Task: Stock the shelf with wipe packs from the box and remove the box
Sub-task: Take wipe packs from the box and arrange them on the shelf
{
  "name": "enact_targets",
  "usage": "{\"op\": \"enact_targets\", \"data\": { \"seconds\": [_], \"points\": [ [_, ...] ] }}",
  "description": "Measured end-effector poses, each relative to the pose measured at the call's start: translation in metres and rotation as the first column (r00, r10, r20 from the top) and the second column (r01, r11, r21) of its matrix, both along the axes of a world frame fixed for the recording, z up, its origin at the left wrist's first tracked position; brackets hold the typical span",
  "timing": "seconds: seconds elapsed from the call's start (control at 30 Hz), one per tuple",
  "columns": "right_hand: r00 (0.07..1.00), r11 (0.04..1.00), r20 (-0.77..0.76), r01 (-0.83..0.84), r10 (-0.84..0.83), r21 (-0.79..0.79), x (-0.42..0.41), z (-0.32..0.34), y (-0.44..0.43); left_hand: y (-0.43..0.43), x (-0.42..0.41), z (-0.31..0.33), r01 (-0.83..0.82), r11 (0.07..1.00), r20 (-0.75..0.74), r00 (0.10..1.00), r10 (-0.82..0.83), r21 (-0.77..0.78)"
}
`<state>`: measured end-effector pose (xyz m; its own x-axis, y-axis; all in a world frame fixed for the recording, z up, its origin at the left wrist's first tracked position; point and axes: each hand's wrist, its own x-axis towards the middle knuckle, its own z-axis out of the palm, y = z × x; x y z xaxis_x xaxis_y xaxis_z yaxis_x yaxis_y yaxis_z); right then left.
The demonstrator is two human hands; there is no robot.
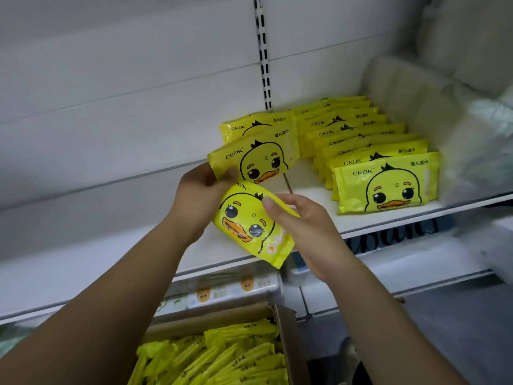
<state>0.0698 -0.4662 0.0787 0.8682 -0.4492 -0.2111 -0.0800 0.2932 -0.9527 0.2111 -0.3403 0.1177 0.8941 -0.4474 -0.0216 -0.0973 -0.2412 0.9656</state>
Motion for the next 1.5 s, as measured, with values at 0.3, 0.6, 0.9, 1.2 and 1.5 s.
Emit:
{"op": "enact_targets", "data": {
  "seconds": [0.3, 0.6, 0.9, 1.2, 1.5],
  "points": [
    [0.978, 0.962, 0.017, 0.207, -0.208, -0.178, 0.023, -0.014, -0.017, -0.038, 0.041, -0.02, -0.05, 0.993, -0.001, 0.999, 0.05, 0.103],
    [0.972, 0.939, -0.01, 0.223, -0.234, -0.263, 0.031, -0.019, -0.03, -0.059, 0.092, -0.038, -0.148, 0.986, 0.037, 0.989, 0.145, 0.072],
    [0.978, 0.943, 0.012, 0.203, -0.207, -0.262, 0.027, -0.018, -0.033, -0.059, 0.105, -0.041, -0.227, 0.907, 0.196, 0.967, 0.166, 0.354],
    [0.972, 0.962, -0.004, 0.232, -0.235, -0.143, 0.021, -0.006, -0.031, -0.023, 0.056, -0.028, -0.261, 0.944, 0.025, 0.965, 0.261, 0.202],
    [0.987, 0.988, 0.054, 0.147, -0.149, 0.037, 0.009, 0.008, -0.012, 0.031, -0.039, -0.006, -0.133, 0.982, -0.339, 0.937, 0.081, -0.132]
  ]
}}
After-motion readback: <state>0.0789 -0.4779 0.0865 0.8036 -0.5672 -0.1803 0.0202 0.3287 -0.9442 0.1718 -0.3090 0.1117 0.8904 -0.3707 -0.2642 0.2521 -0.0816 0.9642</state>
